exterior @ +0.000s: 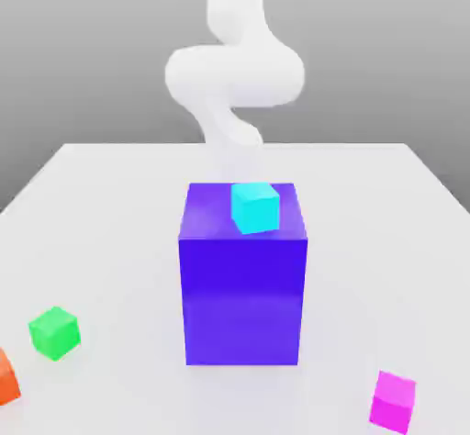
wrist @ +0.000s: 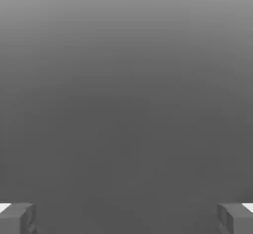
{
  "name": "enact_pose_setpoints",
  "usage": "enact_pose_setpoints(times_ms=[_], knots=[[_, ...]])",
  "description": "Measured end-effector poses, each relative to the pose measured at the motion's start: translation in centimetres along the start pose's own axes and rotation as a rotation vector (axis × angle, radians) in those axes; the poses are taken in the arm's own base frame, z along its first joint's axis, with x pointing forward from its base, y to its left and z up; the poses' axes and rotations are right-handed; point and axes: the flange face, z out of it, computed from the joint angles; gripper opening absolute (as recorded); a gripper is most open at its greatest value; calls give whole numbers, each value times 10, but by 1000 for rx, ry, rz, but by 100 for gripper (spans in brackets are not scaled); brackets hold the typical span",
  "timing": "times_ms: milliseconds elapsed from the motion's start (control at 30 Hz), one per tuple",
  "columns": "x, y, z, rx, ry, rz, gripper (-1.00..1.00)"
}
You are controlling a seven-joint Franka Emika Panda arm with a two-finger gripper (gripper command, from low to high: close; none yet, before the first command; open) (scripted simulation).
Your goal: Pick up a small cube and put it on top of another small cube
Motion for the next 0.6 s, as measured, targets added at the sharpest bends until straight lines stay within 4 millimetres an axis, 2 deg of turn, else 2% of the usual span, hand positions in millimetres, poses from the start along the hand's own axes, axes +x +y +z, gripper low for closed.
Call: enact_pose_setpoints(times_ms=[167,300,467,600], knots=[[-27,-20,95,-73,-113,-188,0],[-60,-28,165,-115,-210,-336,0],[-114,-28,247,-151,-339,-521,0],[-169,-23,305,-161,-452,-674,0]])
